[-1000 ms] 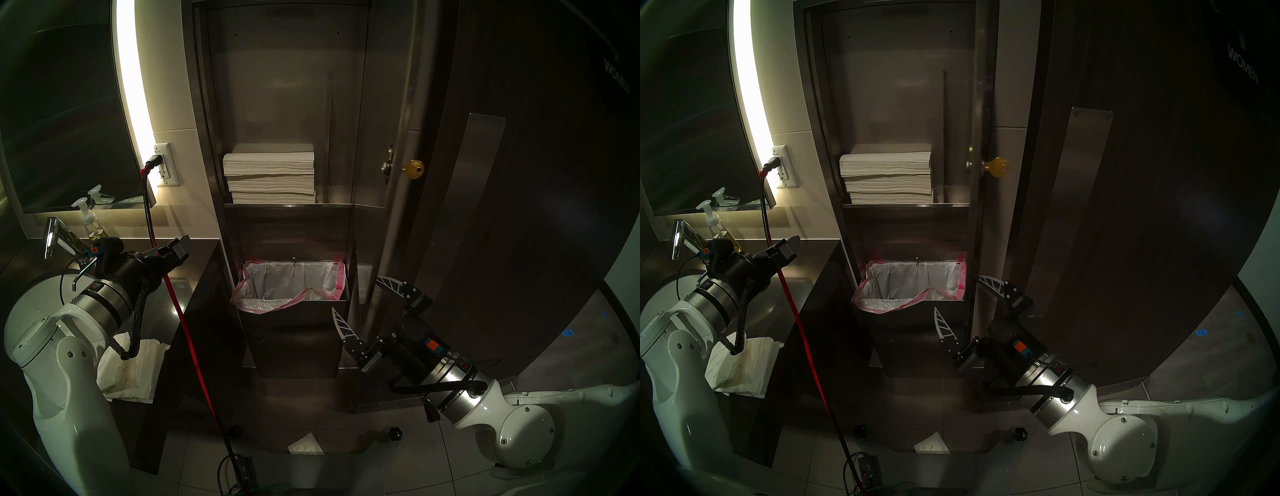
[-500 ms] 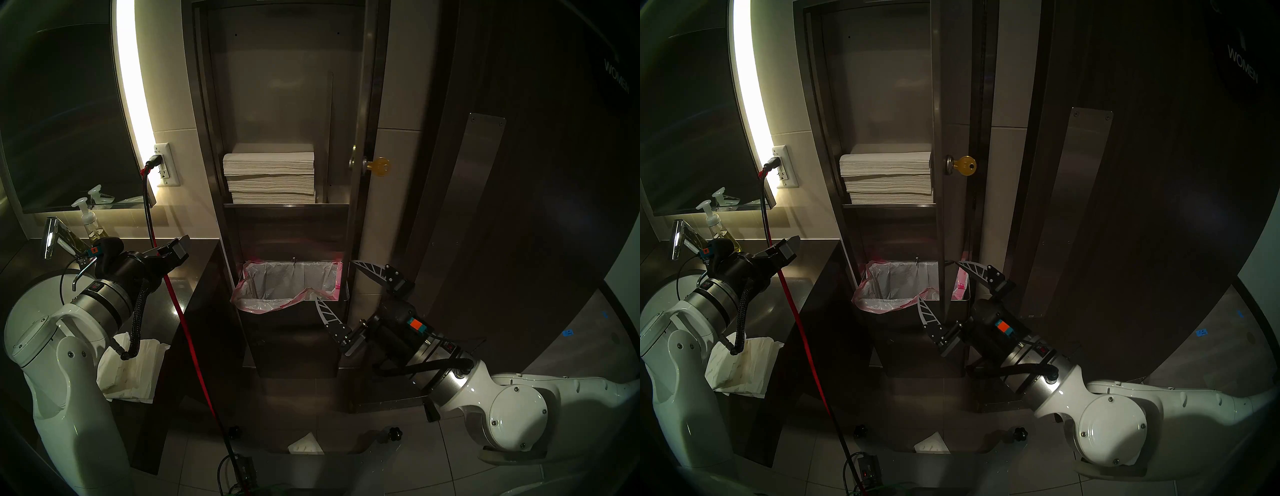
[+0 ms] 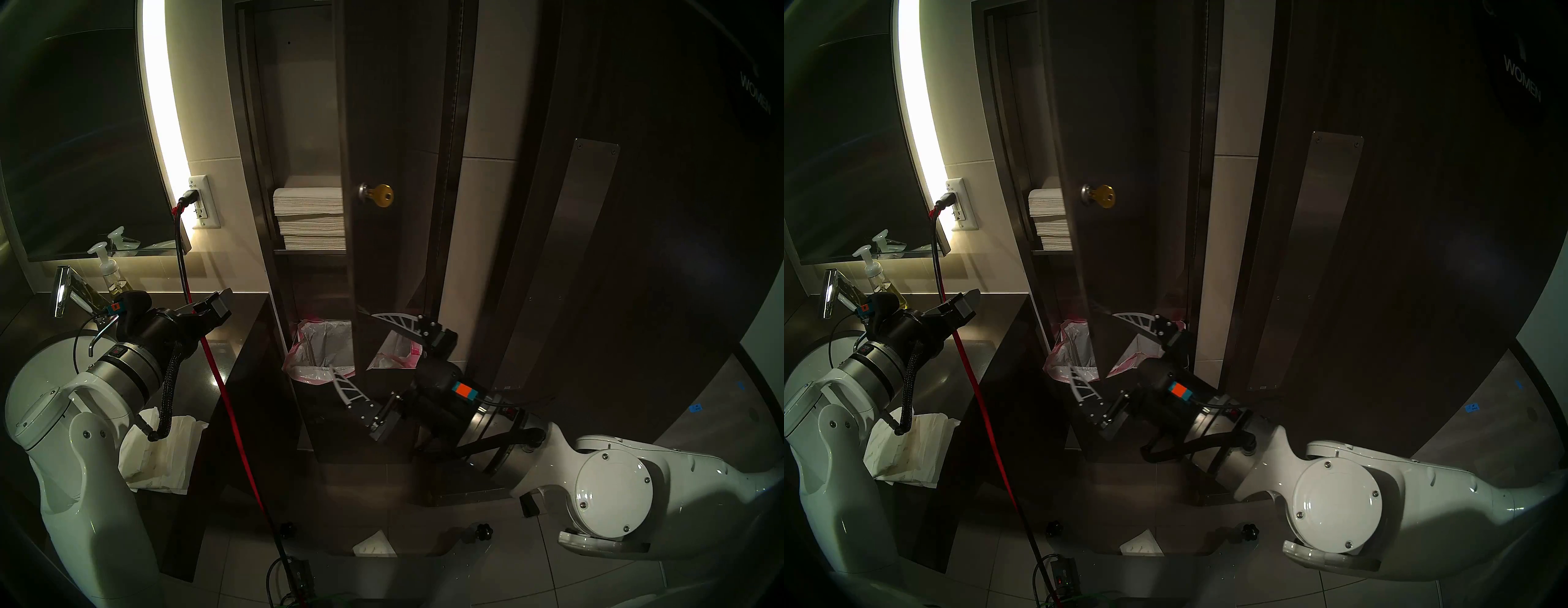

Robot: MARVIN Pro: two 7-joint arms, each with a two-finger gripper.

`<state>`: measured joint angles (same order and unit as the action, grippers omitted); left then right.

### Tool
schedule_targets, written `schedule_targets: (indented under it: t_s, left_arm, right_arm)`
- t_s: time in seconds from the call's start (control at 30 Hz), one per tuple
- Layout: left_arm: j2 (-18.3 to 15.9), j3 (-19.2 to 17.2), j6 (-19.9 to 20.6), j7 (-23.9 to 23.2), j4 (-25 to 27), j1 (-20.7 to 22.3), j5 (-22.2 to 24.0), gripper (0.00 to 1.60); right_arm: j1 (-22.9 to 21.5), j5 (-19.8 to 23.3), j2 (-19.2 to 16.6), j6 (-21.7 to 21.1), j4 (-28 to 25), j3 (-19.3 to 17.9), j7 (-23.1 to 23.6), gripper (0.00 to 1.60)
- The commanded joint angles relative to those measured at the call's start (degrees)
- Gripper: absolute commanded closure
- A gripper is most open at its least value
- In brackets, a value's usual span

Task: Twist key and close towel dispenser

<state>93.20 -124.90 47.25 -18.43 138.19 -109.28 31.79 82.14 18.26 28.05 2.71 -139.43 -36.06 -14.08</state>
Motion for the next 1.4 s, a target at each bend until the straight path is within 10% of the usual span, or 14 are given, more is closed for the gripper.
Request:
schedule_targets:
  t_s: [0.0,0.47,0.77,0.97,1.27,1.37]
  left_arm:
    - [-0.1,0.0,0.0,-0.1,0.4,0.1,0.1,0.00]
    - [0.0,0.0,0.0,-0.1,0.4,0.1,0.1,0.00]
    - [0.0,0.0,0.0,-0.1,0.5,0.1,0.1,0.00]
    - [0.0,0.0,0.0,-0.1,0.5,0.1,0.1,0.00]
    - [0.0,0.0,0.0,-0.1,0.5,0.1,0.1,0.00]
    - [0.0,0.0,0.0,-0.1,0.5,0.1,0.1,0.00]
  right_arm:
    - [-5.8,2.4,6.6,-3.1,-0.6,-0.1,1.0,0.00]
    - [-11.2,16.0,14.8,-10.7,-0.6,-9.7,-6.2,0.00]
    - [-13.2,18.4,19.6,-17.8,-0.6,-8.4,-9.4,0.00]
    - [-13.6,17.9,21.3,-20.0,-0.6,-6.9,-11.0,0.88]
    - [-14.7,16.9,24.8,-22.2,-0.6,-3.9,-13.2,1.60]
    - [-15.4,16.6,26.1,-23.1,-0.6,-3.1,-13.9,1.60]
